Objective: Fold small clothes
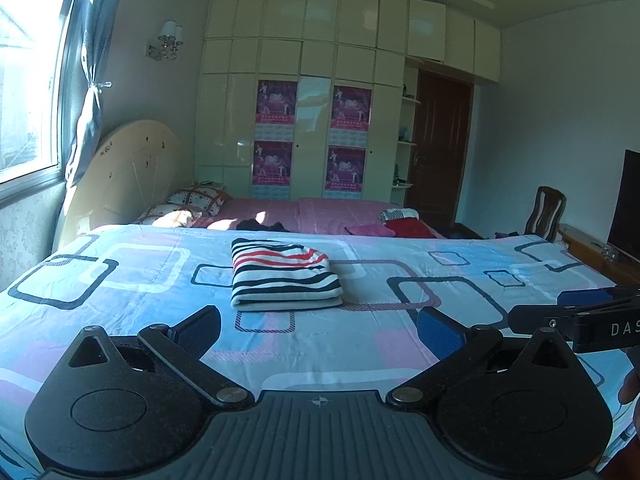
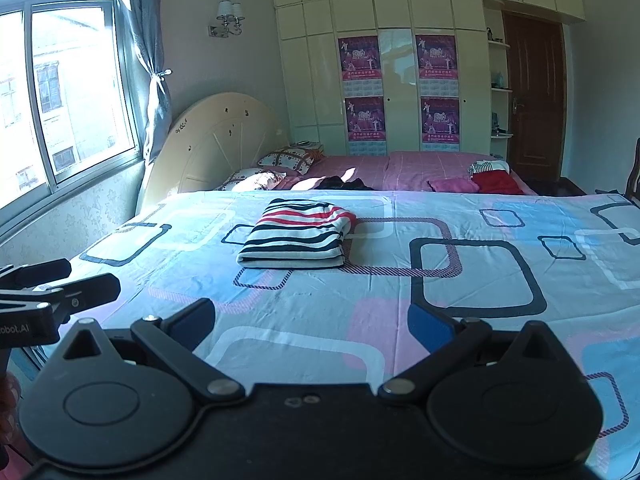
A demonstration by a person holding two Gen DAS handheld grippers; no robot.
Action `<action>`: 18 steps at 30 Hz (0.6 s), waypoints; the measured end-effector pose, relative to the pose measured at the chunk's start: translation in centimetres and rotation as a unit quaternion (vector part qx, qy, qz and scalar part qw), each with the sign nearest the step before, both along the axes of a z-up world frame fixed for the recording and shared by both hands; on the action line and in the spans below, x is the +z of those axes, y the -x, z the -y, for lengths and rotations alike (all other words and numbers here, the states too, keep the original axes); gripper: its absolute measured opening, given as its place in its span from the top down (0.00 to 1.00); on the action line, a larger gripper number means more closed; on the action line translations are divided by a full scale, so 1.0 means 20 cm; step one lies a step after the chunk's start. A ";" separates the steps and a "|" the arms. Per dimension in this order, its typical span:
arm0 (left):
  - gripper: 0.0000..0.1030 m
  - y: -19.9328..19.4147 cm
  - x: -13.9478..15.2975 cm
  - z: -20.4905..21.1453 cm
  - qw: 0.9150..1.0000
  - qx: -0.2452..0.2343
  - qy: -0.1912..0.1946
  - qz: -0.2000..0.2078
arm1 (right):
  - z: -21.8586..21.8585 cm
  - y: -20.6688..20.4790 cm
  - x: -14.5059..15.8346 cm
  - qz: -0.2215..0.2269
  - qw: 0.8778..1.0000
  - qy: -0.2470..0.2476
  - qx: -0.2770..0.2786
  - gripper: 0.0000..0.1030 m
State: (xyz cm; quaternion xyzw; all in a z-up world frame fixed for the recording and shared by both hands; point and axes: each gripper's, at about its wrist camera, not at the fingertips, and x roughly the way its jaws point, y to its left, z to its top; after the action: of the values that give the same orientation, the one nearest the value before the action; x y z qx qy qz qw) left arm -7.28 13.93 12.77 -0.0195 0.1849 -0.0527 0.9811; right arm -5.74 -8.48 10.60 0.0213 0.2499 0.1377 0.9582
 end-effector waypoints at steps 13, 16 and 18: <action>0.00 -0.02 0.00 0.02 1.000 -0.005 -0.001 -0.001 | 0.02 -0.01 0.00 0.000 1.000 0.004 -0.003 0.00; 0.00 -0.02 0.00 0.01 1.000 -0.004 -0.001 -0.001 | 0.02 -0.01 0.00 0.000 1.000 0.003 -0.003 0.00; 0.00 -0.03 0.00 0.01 1.000 -0.004 0.002 -0.001 | 0.01 -0.01 0.00 0.000 1.000 0.004 -0.002 0.00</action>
State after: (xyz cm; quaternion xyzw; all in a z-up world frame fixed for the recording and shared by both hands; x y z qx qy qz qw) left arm -6.75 13.64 12.85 -0.0204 0.1860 -0.0572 0.9807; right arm -5.58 -8.78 10.55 0.0185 0.2506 0.1345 0.9585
